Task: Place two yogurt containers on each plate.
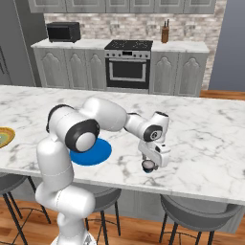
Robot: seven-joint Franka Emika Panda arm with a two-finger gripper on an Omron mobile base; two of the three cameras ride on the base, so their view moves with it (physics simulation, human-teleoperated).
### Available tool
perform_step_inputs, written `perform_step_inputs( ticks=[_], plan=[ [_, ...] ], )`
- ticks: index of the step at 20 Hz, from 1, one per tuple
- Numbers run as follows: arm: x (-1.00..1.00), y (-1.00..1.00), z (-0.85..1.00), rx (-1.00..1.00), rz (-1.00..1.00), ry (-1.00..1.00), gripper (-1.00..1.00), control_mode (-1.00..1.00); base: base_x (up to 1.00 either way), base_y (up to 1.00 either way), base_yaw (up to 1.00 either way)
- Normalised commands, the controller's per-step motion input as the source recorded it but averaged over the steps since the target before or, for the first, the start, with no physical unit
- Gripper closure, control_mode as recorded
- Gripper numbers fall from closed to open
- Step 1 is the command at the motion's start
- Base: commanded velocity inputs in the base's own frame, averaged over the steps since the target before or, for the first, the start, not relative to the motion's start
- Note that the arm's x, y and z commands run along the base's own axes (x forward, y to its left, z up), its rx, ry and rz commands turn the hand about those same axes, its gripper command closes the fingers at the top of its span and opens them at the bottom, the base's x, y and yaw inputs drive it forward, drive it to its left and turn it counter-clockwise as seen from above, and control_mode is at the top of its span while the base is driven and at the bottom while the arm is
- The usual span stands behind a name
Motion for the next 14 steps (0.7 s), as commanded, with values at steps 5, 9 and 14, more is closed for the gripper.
perform_step_inputs(
  ticks=[5,9,14],
  plan=[
    [0.0,0.03,-0.07,0.0,0.0,0.0,-1.0,-1.0,0.0,0.0,0.0],
    [0.0,0.0,-0.04,0.0,0.0,0.0,-1.0,-1.0,0.0,0.0,0.0],
    [0.0,0.0,-0.07,0.0,0.0,0.0,-1.0,-1.0,0.0,0.0,0.0]
  ],
)
